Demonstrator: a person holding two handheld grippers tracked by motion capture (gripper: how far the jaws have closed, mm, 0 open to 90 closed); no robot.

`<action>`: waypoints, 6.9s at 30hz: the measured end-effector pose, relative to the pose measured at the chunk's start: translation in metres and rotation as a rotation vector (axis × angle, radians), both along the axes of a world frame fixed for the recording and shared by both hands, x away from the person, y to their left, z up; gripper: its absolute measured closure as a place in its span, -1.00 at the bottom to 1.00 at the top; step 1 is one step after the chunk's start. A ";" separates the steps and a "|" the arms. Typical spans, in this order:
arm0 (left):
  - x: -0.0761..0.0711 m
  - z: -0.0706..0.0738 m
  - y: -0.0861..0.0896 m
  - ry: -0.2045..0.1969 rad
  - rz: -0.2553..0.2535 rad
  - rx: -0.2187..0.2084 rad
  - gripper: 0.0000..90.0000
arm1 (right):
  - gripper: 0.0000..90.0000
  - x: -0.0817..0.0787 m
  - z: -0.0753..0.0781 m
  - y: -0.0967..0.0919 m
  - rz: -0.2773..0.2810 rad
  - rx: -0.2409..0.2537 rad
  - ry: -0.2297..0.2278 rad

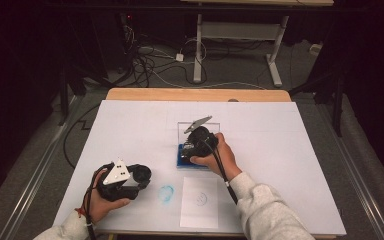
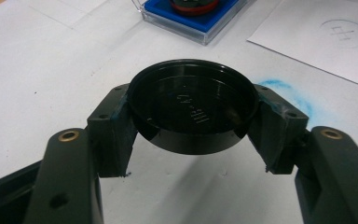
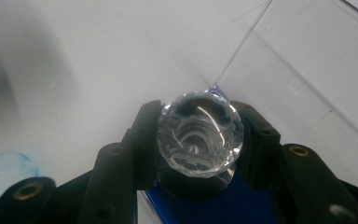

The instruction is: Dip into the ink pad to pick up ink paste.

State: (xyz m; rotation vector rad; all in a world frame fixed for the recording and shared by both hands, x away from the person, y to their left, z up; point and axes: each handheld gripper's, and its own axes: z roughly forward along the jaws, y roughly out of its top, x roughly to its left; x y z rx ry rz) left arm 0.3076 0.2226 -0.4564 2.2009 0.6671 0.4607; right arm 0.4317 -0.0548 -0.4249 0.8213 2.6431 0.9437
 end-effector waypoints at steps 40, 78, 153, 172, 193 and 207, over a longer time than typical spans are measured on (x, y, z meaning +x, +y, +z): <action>-0.001 0.000 -0.001 0.005 -0.007 -0.005 -0.18 | 0.26 -0.006 -0.002 0.008 -0.053 -0.072 -0.069; 0.000 -0.001 -0.001 0.009 -0.011 -0.005 -0.18 | 0.26 -0.011 -0.010 0.006 -0.061 -0.084 -0.094; -0.001 0.000 -0.007 0.013 0.000 -0.041 -0.18 | 0.27 -0.065 0.021 -0.091 -0.029 0.102 -0.130; 0.002 0.000 -0.005 0.007 -0.023 -0.004 -0.18 | 0.27 -0.078 0.031 -0.104 -0.021 0.120 -0.149; 0.003 -0.001 -0.006 0.012 -0.031 0.001 -0.18 | 0.27 -0.083 0.038 -0.108 -0.017 0.138 -0.167; 0.006 -0.002 -0.020 0.018 -0.054 -0.010 -0.18 | 0.27 -0.084 0.047 -0.112 -0.020 0.171 -0.188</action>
